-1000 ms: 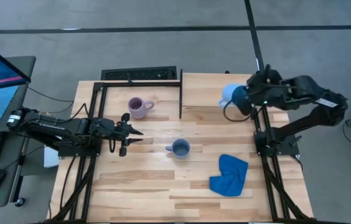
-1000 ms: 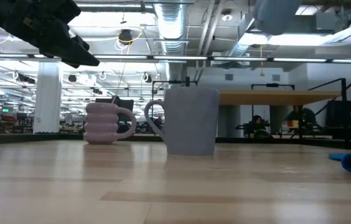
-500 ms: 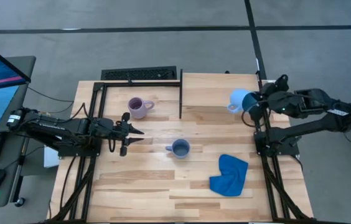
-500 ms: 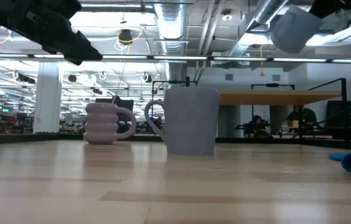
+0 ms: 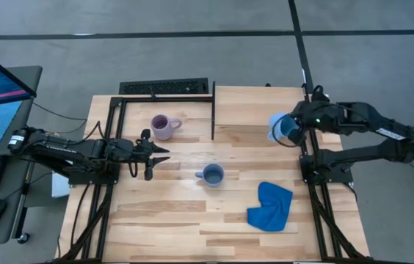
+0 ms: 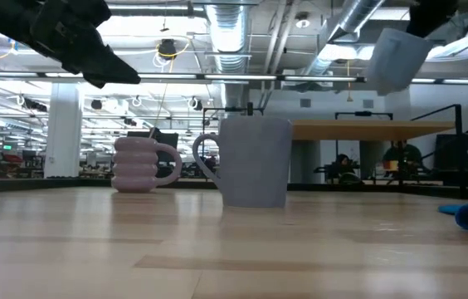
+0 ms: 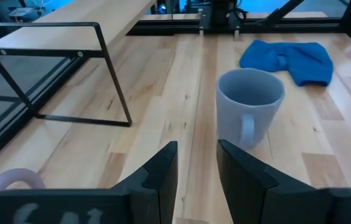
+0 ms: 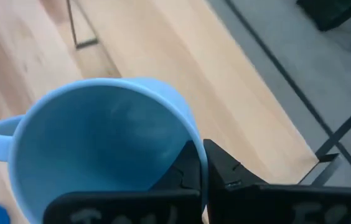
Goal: Stack small to large cups/mugs on shelf
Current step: Put the light blue mug on the shelf
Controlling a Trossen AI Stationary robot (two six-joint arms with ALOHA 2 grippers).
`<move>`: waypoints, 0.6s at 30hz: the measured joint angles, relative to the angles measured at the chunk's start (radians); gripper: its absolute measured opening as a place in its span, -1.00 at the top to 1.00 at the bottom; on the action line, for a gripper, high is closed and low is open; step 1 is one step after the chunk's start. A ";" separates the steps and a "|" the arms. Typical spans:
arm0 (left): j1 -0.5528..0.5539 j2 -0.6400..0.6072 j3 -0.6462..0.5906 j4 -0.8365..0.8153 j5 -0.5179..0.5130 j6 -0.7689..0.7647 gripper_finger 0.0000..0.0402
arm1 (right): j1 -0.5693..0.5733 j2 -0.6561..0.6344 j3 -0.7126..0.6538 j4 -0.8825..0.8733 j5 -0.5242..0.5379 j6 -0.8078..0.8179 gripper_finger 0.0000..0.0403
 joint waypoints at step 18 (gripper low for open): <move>0.000 0.000 0.000 0.033 -0.001 -0.027 0.49 | -0.440 0.075 0.001 0.053 -0.377 -0.342 0.95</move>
